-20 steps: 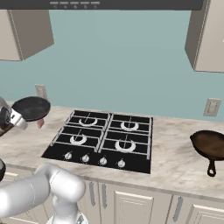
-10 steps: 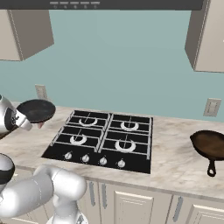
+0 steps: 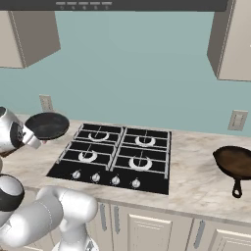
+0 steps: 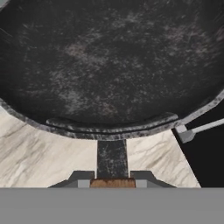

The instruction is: Place both pans onto different burners. Then place the onion and the steak on different pans.

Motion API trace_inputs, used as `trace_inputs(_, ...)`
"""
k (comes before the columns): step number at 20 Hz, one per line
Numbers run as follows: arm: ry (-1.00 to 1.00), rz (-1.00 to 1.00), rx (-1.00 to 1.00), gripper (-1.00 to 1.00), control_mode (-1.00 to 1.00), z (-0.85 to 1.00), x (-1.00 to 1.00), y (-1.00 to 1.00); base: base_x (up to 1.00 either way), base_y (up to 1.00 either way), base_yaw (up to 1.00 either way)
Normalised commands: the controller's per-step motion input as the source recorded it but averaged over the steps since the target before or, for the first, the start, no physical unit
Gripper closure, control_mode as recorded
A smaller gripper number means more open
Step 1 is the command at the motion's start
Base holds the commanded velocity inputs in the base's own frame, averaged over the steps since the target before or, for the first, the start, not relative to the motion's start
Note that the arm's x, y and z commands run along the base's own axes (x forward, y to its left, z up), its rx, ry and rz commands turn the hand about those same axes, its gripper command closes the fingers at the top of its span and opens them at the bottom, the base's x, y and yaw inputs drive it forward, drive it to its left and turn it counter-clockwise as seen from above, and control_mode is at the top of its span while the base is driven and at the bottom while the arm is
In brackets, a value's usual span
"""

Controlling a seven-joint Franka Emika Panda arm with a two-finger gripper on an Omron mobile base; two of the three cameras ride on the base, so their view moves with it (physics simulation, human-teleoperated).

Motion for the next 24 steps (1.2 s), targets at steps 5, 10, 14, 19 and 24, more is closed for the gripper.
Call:
trace_inputs(5,0.0,-0.09,0.0,1.0,-1.0,0.02,-0.04,-0.35,0.0,0.0,0.0)
trace_inputs(10,0.0,-0.09,0.0,1.0,-1.0,0.0,-0.02,-0.36,0.0,0.0,0.0)
trace_inputs(14,0.0,-0.08,0.0,1.0,-1.0,0.0,0.0,-0.33,0.0,0.0,0.0)
trace_inputs(19,0.0,-0.08,0.0,1.0,-1.0,0.0,0.0,-0.3,0.0,0.0,0.0)
trace_inputs(24,0.0,-0.07,0.0,1.0,-1.0,0.0,0.0,-0.3,0.0,0.0,0.0)
